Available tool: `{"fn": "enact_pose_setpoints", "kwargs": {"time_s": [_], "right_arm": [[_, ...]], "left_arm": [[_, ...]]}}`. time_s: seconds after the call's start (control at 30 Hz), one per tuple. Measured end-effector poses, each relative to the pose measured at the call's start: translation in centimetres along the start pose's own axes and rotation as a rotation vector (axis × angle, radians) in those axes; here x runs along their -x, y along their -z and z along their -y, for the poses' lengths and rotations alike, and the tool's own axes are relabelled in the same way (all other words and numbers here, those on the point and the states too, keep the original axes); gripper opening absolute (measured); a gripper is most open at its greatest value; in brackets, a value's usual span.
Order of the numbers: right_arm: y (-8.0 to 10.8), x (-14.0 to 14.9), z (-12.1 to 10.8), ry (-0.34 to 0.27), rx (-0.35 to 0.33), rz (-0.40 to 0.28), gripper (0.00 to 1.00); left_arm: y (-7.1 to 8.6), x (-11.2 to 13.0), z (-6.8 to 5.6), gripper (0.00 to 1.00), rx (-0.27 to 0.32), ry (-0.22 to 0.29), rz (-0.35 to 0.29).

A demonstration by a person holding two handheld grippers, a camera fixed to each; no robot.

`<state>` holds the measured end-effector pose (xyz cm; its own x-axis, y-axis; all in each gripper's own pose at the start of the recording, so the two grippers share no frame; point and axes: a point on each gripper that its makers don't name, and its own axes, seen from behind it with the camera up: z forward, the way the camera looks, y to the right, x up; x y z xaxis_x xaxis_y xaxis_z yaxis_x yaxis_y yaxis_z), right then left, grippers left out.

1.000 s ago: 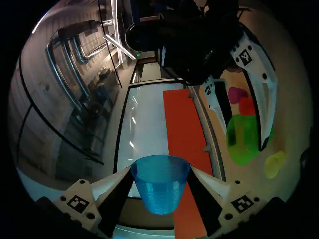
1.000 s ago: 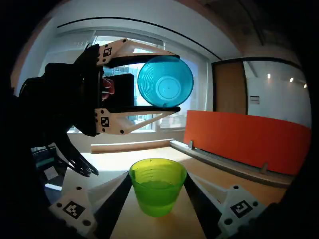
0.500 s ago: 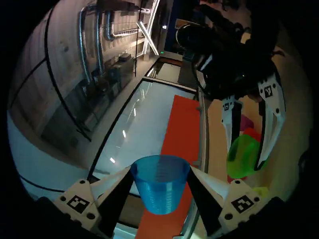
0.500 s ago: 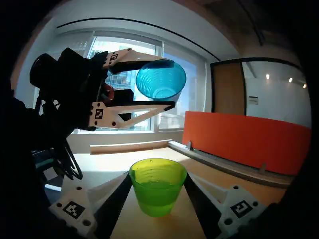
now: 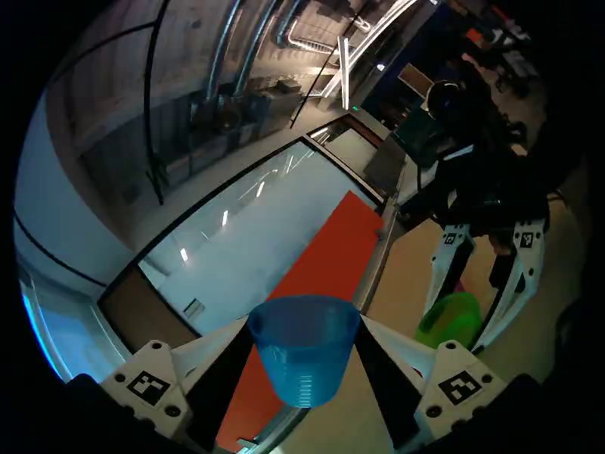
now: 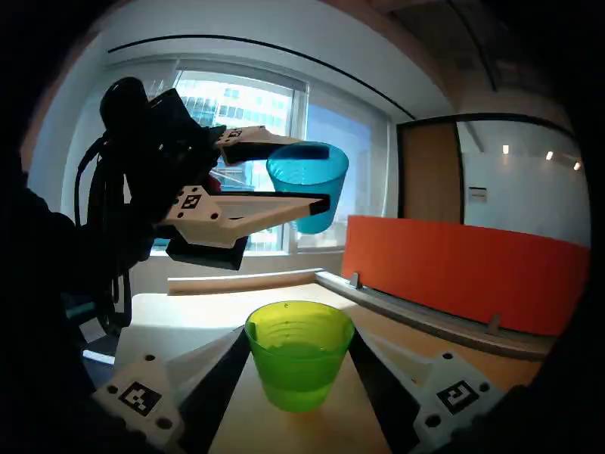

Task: Pour water

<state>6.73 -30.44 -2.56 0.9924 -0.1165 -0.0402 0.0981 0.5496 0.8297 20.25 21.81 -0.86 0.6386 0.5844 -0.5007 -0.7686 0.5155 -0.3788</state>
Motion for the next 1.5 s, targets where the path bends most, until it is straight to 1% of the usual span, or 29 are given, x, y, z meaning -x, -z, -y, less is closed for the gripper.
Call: {"fn": "enact_pose_setpoints", "kwargs": {"time_s": [0.1, 0.2, 0.57, 0.7, 0.87, 0.97, 1.1, 1.27, 1.5], "right_arm": [[0.0, -0.1, 0.0, -0.002, -0.001, -0.002, 0.91], [0.0, -0.1, 0.1, -0.003, 0.0, -0.002, 0.91], [0.1, -0.7, 0.2, -0.007, 0.003, -0.011, 0.91], [0.2, -0.9, 0.2, -0.007, 0.004, -0.014, 0.91], [0.3, -0.9, 0.2, -0.014, 0.002, -0.016, 0.91], [0.3, -1.0, 0.2, -0.018, 0.002, -0.017, 0.91], [0.4, -1.1, 0.1, -0.017, 0.005, -0.017, 0.91], [0.6, -1.2, 0.0, -0.019, 0.012, -0.014, 0.91], [1.2, -1.2, -0.5, -0.026, 0.027, 0.0, 0.91]], "left_arm": [[-0.2, 0.2, -0.1, 0.88, 0.014, 0.09, -0.003], [-0.4, 0.2, 0.0, 0.88, 0.021, 0.164, -0.017], [-0.5, 1.3, 0.8, 0.88, 0.035, 0.439, -0.018], [-0.6, 2.0, 1.1, 0.88, 0.039, 0.52, -0.013], [-1.0, 3.0, 0.8, 0.88, 0.058, 0.616, 0.004], [-1.2, 3.2, 0.7, 0.88, 0.07, 0.668, 0.001], [-1.2, 3.6, 0.6, 0.88, 0.076, 0.711, -0.003], [-0.9, 4.9, 0.3, 0.87, 0.069, 0.722, 0.017], [0.0, 6.9, -1.2, 0.88, 0.082, 0.746, 0.055]]}}
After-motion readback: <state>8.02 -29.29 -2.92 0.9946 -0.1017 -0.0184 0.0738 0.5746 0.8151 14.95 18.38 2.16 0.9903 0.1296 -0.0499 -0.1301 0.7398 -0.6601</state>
